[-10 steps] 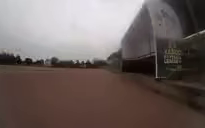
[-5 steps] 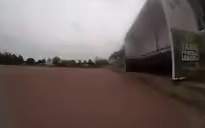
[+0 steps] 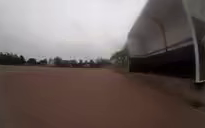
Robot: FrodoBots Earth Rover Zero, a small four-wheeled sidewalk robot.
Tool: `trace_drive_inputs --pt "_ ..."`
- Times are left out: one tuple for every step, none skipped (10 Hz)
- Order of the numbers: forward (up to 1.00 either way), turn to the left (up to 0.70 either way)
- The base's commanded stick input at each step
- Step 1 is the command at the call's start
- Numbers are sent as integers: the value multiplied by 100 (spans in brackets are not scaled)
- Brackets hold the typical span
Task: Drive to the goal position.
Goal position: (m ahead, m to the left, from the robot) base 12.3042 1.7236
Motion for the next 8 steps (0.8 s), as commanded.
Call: trace_drive_inputs --pt "100 0" --pt "100 0" --pt "100 0" --pt "100 0" --pt "100 -34" --pt "100 -34" --pt "100 -34" --pt "100 -34"
